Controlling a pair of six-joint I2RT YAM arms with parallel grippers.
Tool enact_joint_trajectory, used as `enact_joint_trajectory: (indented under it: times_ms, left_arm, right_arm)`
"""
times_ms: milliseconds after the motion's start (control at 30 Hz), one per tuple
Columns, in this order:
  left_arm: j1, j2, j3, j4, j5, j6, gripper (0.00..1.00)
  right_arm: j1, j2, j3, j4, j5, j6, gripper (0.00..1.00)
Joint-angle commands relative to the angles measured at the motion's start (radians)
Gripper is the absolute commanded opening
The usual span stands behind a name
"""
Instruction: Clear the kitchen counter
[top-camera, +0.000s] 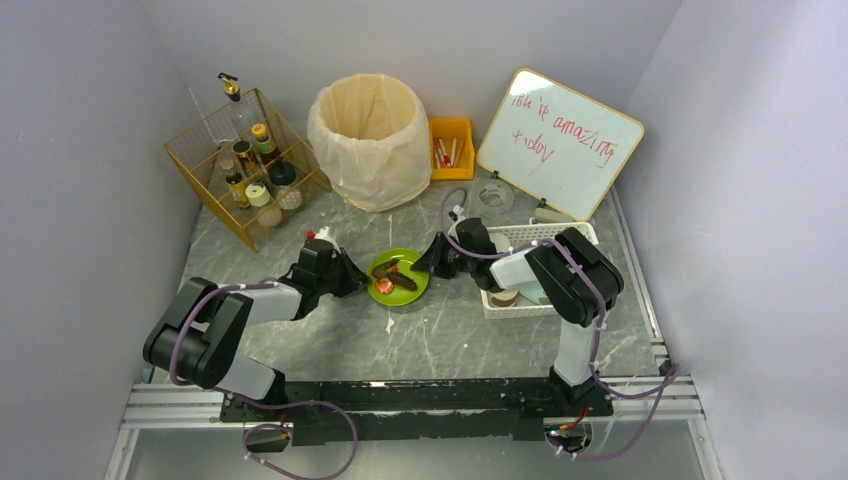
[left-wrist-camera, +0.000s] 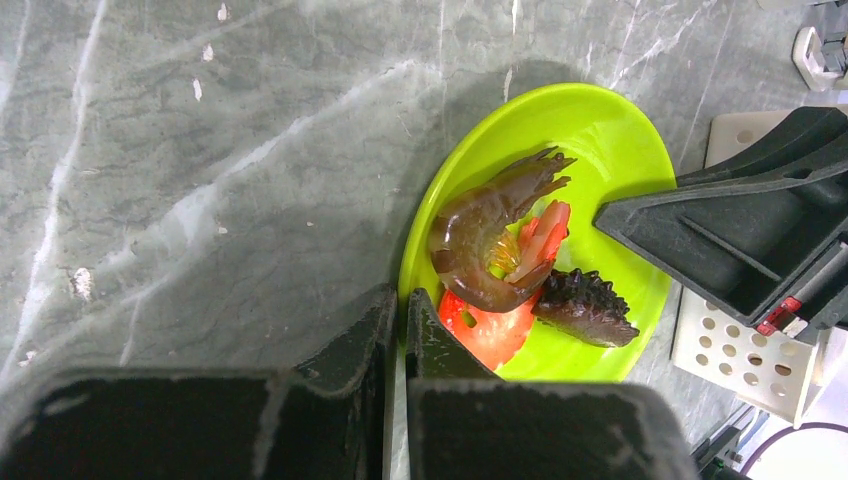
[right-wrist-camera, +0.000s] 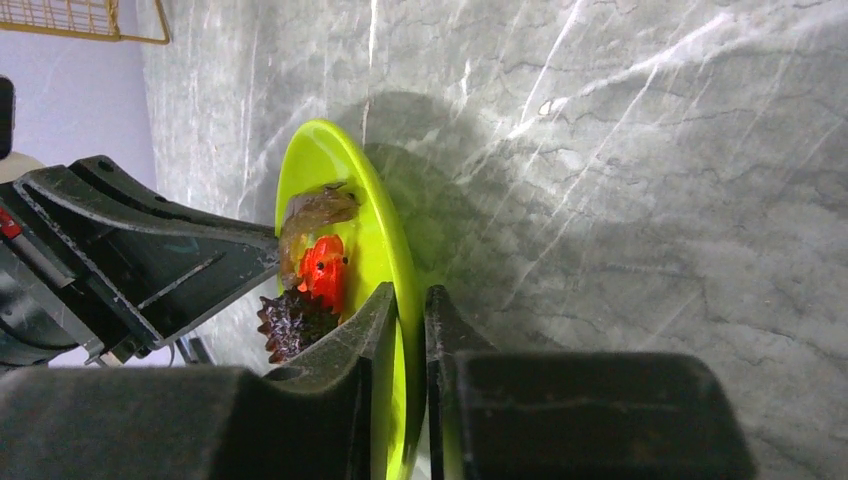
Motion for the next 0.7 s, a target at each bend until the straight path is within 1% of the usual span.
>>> enact_joint_trajectory:
  times_ms: [0, 67, 100, 133, 200, 333, 400, 533, 667]
  left_arm:
    - [-0.005, 0.034, -0.004, -0.129, -0.042, 0.054, 0.05]
    - [-0.004, 0.024, 0.016, -0.159, -0.053, 0.061, 0.05]
    - [-0.003, 0.017, 0.031, -0.18, -0.064, 0.068, 0.07]
    - [-0.003, 0.008, 0.048, -0.205, -0.074, 0.076, 0.11]
    - [-0.003, -0.016, 0.09, -0.267, -0.104, 0.088, 0.23]
    - [-0.003, -0.092, 0.182, -0.393, -0.167, 0.111, 0.38]
    - [-0.003, -0.138, 0.229, -0.458, -0.177, 0.122, 0.45]
    - [-0.003, -0.216, 0.329, -0.55, -0.243, 0.159, 0.54]
    - [-0.003, -0.261, 0.406, -0.611, -0.297, 0.199, 0.55]
  right_arm:
    - [0.007, -0.025, -0.002, -0.028, 0.027, -0.022, 0.11]
    - [0.005, -0.057, 0.001, -0.062, 0.063, -0.034, 0.06]
    - [0.003, -0.074, 0.004, -0.08, 0.078, -0.037, 0.0]
    - [0.001, -0.091, 0.006, -0.096, 0.094, -0.039, 0.0]
    - [-0.005, -0.123, 0.006, -0.116, 0.119, -0.03, 0.0]
    - [-0.028, -0.174, 0.018, -0.149, 0.134, -0.011, 0.0]
    - [-0.043, -0.201, 0.023, -0.159, 0.14, -0.003, 0.0]
    - [-0.069, -0.28, 0.048, -0.201, 0.167, 0.005, 0.0]
    - [-0.105, -0.373, 0.065, -0.25, 0.205, 0.044, 0.0]
